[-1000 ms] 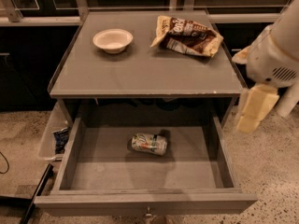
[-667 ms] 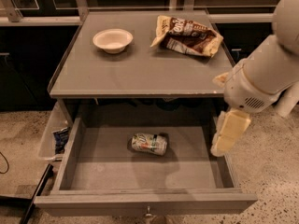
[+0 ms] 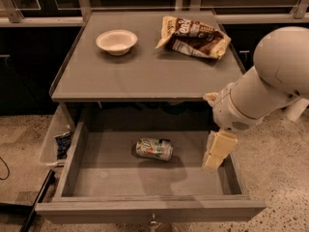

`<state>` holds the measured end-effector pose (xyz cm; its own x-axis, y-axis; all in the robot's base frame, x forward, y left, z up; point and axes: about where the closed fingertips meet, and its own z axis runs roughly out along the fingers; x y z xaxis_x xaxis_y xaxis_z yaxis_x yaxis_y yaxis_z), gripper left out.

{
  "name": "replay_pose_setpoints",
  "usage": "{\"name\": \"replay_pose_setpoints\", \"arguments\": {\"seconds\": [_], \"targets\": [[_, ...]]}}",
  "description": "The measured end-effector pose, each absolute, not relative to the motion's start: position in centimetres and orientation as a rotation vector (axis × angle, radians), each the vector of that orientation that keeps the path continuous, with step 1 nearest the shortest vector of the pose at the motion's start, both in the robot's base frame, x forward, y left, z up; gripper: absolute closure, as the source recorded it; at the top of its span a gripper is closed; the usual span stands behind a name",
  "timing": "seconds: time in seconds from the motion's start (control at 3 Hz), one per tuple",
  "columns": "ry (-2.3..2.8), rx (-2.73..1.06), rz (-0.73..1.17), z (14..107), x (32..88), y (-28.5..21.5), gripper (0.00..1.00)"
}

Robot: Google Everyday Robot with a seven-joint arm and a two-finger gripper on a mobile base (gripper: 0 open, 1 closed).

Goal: Pick 7up can from top drawer and place on counter

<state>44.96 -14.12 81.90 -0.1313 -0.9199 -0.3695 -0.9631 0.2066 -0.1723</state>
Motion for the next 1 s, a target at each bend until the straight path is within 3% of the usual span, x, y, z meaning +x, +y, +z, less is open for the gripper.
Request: {"name": "replay_pose_setpoints", "arguments": {"seconds": [1.0], "targets": [[2.07,-1.672,0.358,73.0,47.1,-11.0,0.0]]}}
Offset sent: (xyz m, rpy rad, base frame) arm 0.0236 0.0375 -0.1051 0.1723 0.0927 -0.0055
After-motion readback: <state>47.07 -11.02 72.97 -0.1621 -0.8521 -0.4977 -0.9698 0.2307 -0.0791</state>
